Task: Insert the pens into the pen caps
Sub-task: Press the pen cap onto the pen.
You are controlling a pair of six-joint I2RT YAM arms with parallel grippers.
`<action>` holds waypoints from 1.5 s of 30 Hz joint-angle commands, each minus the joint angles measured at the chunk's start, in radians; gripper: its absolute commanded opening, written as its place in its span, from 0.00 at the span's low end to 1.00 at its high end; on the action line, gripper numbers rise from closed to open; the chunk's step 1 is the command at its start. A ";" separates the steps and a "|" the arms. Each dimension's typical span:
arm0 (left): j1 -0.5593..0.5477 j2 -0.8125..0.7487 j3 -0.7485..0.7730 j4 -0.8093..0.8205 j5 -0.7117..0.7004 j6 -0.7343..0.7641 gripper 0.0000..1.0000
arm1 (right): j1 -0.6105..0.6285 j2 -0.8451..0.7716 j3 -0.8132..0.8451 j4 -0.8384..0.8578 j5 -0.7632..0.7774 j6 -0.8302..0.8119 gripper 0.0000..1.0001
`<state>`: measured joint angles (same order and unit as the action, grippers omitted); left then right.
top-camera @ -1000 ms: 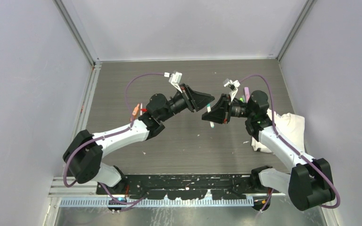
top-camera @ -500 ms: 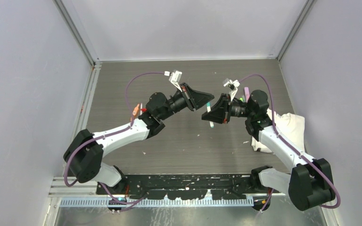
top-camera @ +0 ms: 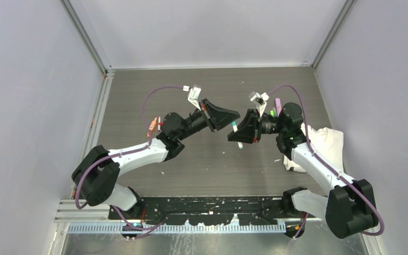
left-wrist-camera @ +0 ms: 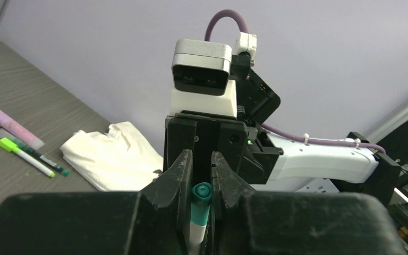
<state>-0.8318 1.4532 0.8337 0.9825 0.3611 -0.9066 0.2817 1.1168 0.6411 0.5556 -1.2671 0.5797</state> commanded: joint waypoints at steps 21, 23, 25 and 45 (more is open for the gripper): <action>-0.322 -0.029 -0.116 -0.480 -0.177 -0.044 0.00 | -0.035 -0.058 0.228 -0.664 0.281 -0.575 0.01; -0.340 -0.019 -0.120 -0.465 -0.181 -0.037 0.00 | -0.040 -0.063 0.231 -0.667 0.292 -0.575 0.01; -0.359 -0.001 -0.161 -0.311 -0.172 -0.019 0.01 | -0.044 -0.064 0.218 -0.612 0.265 -0.529 0.01; -0.325 -0.120 -0.373 -0.186 0.076 0.002 0.01 | -0.098 -0.071 0.149 -0.329 0.190 -0.304 0.01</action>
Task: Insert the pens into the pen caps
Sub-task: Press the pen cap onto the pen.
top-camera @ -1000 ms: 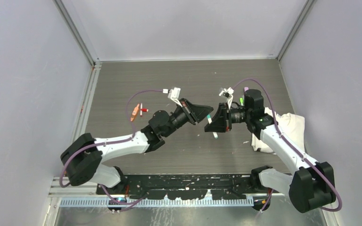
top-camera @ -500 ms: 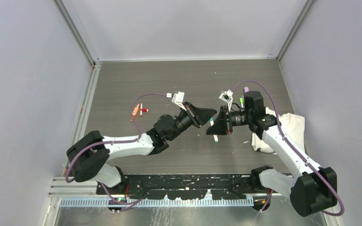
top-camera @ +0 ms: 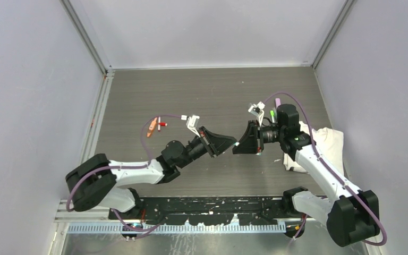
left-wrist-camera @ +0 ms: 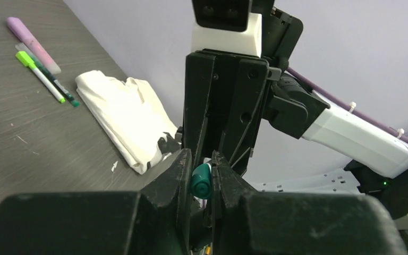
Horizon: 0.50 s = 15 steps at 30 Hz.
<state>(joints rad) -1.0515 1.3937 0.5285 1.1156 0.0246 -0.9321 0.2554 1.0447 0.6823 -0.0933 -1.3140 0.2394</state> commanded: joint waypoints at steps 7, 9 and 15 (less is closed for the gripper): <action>-0.093 0.147 0.039 -0.031 0.347 -0.032 0.01 | -0.060 0.004 0.079 0.325 0.187 0.022 0.00; -0.078 0.195 0.068 0.046 0.301 -0.066 0.01 | -0.048 0.007 0.090 0.267 0.182 -0.028 0.01; -0.041 0.265 0.191 0.083 0.303 -0.080 0.01 | 0.005 0.022 0.121 0.124 0.174 -0.166 0.01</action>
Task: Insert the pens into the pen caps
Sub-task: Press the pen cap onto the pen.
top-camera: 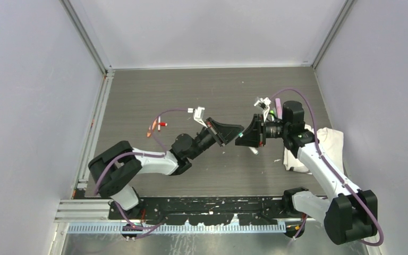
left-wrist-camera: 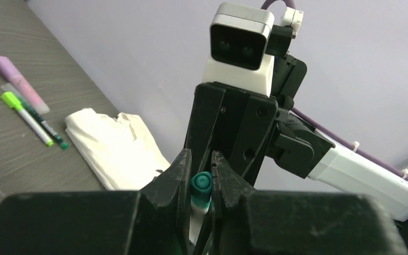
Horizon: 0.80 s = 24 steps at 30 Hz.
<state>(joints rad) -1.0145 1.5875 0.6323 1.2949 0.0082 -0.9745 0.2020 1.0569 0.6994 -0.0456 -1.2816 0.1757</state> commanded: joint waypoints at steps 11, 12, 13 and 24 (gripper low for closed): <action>-0.037 -0.044 0.083 -0.268 0.369 0.036 0.25 | 0.052 0.004 0.106 0.072 0.172 -0.099 0.01; -0.034 -0.072 0.081 -0.305 0.343 0.056 0.29 | 0.052 0.004 0.106 0.072 0.171 -0.098 0.01; -0.031 -0.100 0.081 -0.341 0.331 0.074 0.34 | 0.050 0.005 0.104 0.074 0.171 -0.095 0.01; -0.021 -0.423 0.055 -0.672 0.117 0.294 0.62 | 0.048 0.016 0.080 0.153 0.156 -0.027 0.01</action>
<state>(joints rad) -1.0256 1.2526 0.7177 0.7307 0.1184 -0.7853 0.2531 1.0679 0.7490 0.0044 -1.1625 0.1154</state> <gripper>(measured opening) 0.616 0.235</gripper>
